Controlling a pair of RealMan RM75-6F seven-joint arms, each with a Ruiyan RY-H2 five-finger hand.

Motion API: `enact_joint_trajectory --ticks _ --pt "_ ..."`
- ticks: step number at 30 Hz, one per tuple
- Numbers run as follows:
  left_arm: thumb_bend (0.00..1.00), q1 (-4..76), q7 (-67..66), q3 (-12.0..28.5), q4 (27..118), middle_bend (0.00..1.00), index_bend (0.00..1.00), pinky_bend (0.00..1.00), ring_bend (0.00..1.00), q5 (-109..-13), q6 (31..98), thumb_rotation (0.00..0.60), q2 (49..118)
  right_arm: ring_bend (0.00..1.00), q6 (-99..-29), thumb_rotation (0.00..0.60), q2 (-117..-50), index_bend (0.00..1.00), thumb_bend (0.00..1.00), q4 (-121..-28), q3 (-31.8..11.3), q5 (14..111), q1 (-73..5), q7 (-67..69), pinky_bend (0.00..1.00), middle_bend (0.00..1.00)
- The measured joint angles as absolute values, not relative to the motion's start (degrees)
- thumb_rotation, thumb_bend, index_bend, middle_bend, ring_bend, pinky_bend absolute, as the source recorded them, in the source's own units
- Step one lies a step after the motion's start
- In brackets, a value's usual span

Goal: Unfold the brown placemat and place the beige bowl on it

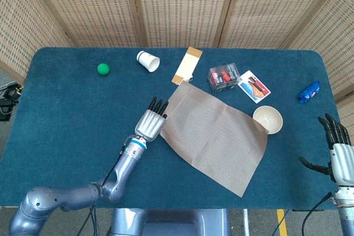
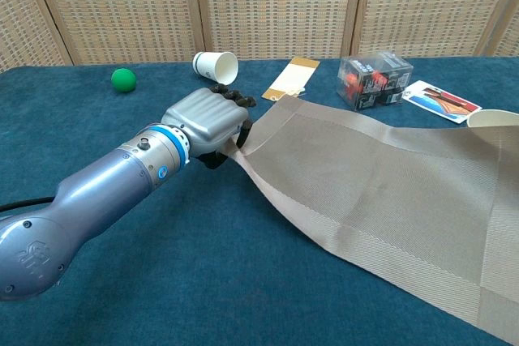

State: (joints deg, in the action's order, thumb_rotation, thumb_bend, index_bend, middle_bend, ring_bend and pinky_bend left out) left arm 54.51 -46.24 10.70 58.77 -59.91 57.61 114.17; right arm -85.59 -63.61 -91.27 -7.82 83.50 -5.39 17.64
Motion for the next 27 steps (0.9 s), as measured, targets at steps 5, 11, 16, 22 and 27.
enact_joint_trajectory --ticks 5,11,16,22,27 --pt "0.57 54.12 -45.23 10.64 58.95 0.0 0.55 0.0 0.0 -61.35 58.31 0.6 114.12 0.0 -85.54 0.6 -63.6 0.09 0.1 -91.46 -7.76 83.53 -5.38 17.31 0.0 0.0" --pt "0.57 53.3 -43.68 10.39 59.83 0.0 0.6 0.0 0.0 -63.55 59.51 0.6 113.39 0.0 -85.39 0.6 -63.59 0.09 0.1 -91.6 -7.66 83.63 -5.42 17.01 0.0 0.0" --pt "0.57 52.29 -43.12 9.9 61.3 0.0 0.62 0.0 0.0 -64.76 60.33 0.6 112.39 0.0 -85.39 0.6 -63.53 0.09 0.1 -91.79 -7.48 83.95 -5.43 16.76 0.0 0.0" --pt "0.57 50.27 -42.51 8.63 64.43 0.0 0.63 0.0 0.0 -66.29 61.79 0.6 109.76 0.0 -85.52 0.6 -63.47 0.09 0.1 -92.0 -7.36 84.15 -5.36 16.45 0.0 0.0" --pt "0.57 47.78 -41.68 6.79 67.96 0.0 0.63 0.0 0.0 -66.8 62.18 0.6 106.47 0.0 -85.61 0.6 -63.47 0.09 0.1 -92.29 -7.29 84.15 -5.31 15.64 0.0 0.0"
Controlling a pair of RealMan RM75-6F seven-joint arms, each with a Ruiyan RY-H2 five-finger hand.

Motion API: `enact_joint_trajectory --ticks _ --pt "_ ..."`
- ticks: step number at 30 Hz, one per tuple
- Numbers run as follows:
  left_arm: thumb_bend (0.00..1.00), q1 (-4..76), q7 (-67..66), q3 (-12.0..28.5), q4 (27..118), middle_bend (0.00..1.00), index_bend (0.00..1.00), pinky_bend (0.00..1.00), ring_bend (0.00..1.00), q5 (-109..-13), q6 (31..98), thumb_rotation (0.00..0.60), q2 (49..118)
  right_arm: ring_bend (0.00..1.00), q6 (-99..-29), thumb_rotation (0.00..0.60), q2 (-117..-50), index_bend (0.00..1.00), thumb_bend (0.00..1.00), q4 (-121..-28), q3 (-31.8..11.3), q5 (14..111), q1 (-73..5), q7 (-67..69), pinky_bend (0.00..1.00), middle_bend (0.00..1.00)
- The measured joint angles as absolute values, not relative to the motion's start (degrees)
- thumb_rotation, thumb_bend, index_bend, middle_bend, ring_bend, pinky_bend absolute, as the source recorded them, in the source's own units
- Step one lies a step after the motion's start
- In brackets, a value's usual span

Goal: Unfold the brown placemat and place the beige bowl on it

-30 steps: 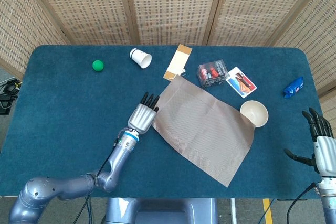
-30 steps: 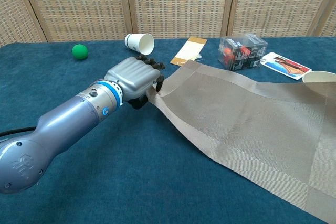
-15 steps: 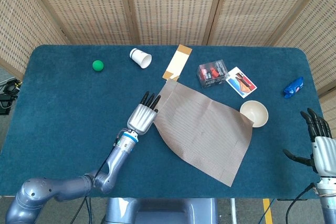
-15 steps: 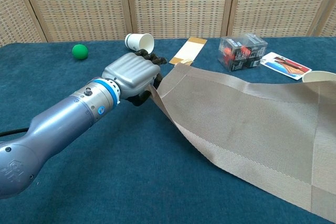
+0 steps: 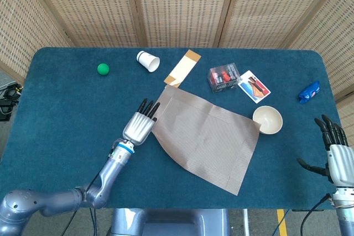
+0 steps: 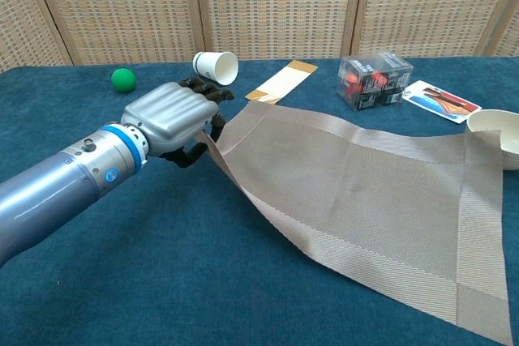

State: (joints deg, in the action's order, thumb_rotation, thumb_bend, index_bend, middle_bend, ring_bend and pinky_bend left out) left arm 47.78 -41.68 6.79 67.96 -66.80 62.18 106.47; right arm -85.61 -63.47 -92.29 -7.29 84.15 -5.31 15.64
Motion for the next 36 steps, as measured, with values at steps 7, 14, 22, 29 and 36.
enact_joint_trajectory --ticks 7,14,22,29,36 --pt "0.57 43.92 -39.6 2.43 71.76 0.0 0.63 0.0 0.0 -69.12 63.11 0.6 102.99 0.0 -86.54 0.6 -63.37 0.09 0.1 -93.19 -6.96 85.11 -4.98 14.74 0.0 0.0" --pt "0.57 39.87 -35.92 -2.2 75.81 0.0 0.63 0.0 0.0 -75.27 66.37 0.6 99.98 0.0 -87.57 0.6 -63.12 0.09 0.1 -94.12 -6.61 86.01 -4.5 14.03 0.0 0.0" --pt "0.57 36.37 -33.54 -6.37 80.67 0.0 0.62 0.0 0.0 -82.85 70.16 0.6 96.8 0.0 -88.75 0.6 -62.93 0.09 0.1 -94.81 -6.2 87.26 -4.03 13.67 0.0 0.0" --pt "0.57 33.63 -32.76 -8.94 83.32 0.0 0.62 0.0 0.0 -87.22 71.59 0.6 94.7 0.0 -89.68 0.6 -62.8 0.09 0.1 -95.32 -5.84 88.35 -3.68 13.39 0.0 0.0" --pt "0.57 32.59 -31.21 -9.85 83.67 0.0 0.62 0.0 0.0 -89.74 71.29 0.6 93.79 0.0 -89.89 0.6 -62.79 0.09 0.1 -95.51 -5.54 88.77 -3.51 13.08 0.0 0.0"
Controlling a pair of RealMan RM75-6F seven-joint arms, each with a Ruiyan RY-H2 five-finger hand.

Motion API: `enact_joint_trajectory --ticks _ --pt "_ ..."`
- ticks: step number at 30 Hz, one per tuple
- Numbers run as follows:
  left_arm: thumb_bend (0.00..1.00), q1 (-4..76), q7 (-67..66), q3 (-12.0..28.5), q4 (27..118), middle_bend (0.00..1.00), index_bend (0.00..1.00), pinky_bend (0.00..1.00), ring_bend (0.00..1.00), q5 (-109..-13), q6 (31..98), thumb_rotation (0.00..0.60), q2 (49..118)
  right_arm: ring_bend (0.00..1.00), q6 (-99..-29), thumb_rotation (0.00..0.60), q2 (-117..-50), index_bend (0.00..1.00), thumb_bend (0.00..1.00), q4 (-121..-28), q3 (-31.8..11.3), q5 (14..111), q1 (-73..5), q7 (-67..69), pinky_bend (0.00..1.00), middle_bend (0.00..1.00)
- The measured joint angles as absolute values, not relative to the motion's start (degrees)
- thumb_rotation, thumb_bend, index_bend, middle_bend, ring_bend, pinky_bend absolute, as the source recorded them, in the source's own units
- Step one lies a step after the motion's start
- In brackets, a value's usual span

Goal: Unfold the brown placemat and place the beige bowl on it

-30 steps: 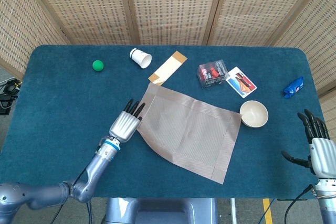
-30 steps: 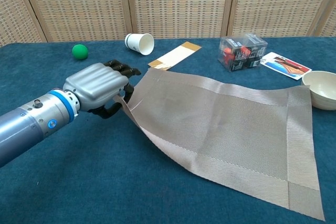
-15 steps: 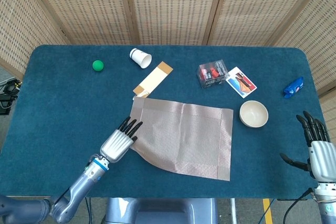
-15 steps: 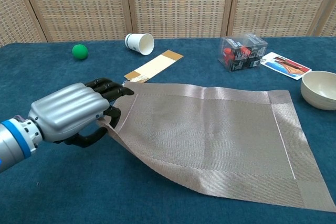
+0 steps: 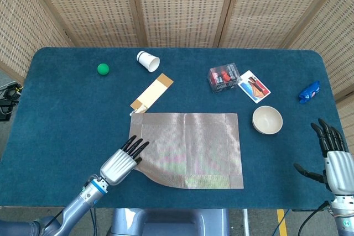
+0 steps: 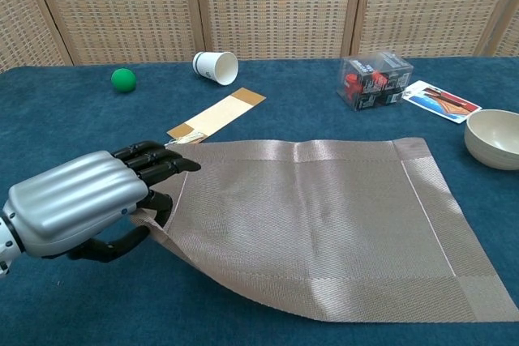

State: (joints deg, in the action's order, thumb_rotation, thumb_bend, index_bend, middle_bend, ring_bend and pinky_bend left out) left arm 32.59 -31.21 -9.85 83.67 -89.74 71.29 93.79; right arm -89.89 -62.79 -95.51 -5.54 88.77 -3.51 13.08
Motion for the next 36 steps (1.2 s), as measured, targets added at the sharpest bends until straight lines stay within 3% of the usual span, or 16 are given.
enact_joint_trajectory --ticks 12,15,19,21,36 --pt "0.55 31.01 -29.99 -11.05 84.49 0.0 0.58 0.0 0.0 -92.76 71.37 0.6 92.56 0.0 -90.05 0.6 -62.97 0.09 0.1 -95.7 -5.3 89.28 -3.47 12.3 0.0 0.0" --pt "0.48 30.52 -29.59 -11.18 84.74 0.0 0.43 0.0 0.0 -93.29 71.48 0.6 92.23 0.0 -90.09 0.6 -63.02 0.09 0.1 -95.77 -5.22 89.4 -3.45 12.09 0.0 0.0" --pt "0.32 29.72 -29.62 -11.29 84.71 0.0 0.06 0.0 0.0 -94.37 72.04 0.6 91.7 0.0 -90.01 0.6 -63.02 0.09 0.1 -95.9 -5.04 89.51 -3.42 11.73 0.0 0.0" --pt "0.29 29.41 -29.95 -11.22 84.79 0.0 0.0 0.0 0.0 -94.57 72.47 0.6 91.25 0.0 -89.97 0.6 -63.03 0.09 0.1 -96.08 -4.84 89.79 -3.4 11.32 0.0 0.0" --pt "0.27 25.21 -25.91 -11.03 91.7 0.0 0.0 0.0 0.0 -96.05 77.01 0.6 83.1 0.0 -89.27 0.6 -63.34 0.09 0.1 -96.41 -4.26 90.17 -3.55 9.65 0.0 0.0"
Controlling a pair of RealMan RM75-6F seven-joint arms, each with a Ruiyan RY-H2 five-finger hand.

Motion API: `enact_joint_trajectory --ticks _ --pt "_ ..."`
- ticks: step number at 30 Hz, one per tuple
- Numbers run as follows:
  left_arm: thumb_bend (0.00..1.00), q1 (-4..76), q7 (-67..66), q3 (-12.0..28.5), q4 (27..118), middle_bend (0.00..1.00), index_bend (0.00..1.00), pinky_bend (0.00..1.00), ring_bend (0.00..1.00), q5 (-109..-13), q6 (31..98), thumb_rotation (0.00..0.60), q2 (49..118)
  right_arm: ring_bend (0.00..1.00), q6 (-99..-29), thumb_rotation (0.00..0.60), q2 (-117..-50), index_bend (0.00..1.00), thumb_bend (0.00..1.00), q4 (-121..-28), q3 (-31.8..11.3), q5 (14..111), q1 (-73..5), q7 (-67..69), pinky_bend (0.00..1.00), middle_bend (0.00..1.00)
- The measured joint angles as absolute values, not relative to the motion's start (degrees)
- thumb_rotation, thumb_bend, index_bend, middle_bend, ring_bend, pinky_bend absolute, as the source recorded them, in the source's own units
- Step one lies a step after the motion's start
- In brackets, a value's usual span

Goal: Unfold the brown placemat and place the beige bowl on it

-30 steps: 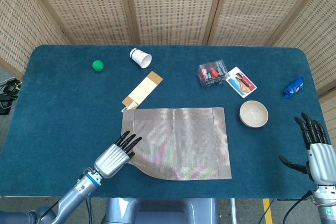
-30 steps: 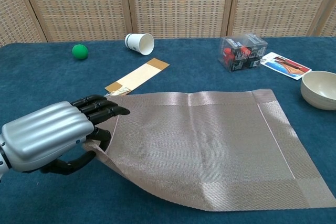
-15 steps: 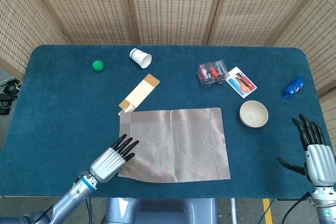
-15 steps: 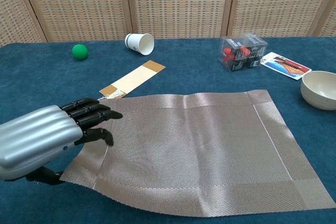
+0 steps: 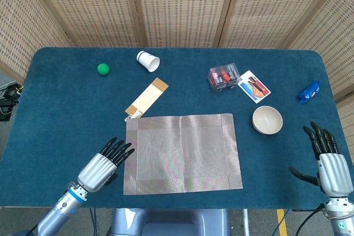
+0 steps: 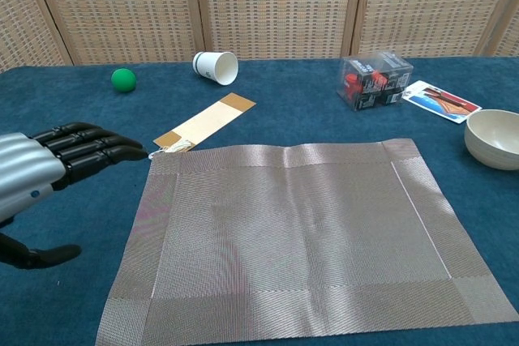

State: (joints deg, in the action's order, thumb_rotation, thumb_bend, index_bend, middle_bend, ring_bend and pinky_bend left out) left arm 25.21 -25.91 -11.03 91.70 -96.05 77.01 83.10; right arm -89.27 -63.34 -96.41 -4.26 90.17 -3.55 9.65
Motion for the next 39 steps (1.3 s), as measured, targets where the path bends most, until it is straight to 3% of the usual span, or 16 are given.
enact_joint_trajectory --ticks 9,15,30,39 --pt "0.27 21.36 -23.95 -10.06 94.21 0.0 0.0 0.0 0.0 -97.22 84.25 0.6 78.25 0.0 -88.07 0.6 -64.17 0.13 0.11 -95.71 -4.63 89.41 -4.34 7.87 0.0 0.0" --pt "0.27 18.83 -19.2 -8.58 95.21 0.0 0.0 0.0 0.0 -96.53 88.16 0.6 74.52 0.0 -84.35 0.6 -65.65 0.22 0.13 -94.65 -5.66 86.88 -6.28 5.9 0.0 0.0" --pt "0.27 17.13 -13.76 -4.54 95.54 0.0 0.0 0.0 0.0 -94.74 88.4 0.6 71.29 0.0 -69.71 0.6 -75.92 0.32 0.24 -83.18 -12.52 72.56 -17.34 -4.93 0.0 0.01" --pt "0.27 16.68 -12.14 -2.97 95.02 0.0 0.0 0.0 0.0 -93.96 87.2 0.6 71.01 0.0 -63.3 0.6 -83.2 0.33 0.29 -72.99 -12.96 67.83 -20.77 -4.93 0.0 0.02"
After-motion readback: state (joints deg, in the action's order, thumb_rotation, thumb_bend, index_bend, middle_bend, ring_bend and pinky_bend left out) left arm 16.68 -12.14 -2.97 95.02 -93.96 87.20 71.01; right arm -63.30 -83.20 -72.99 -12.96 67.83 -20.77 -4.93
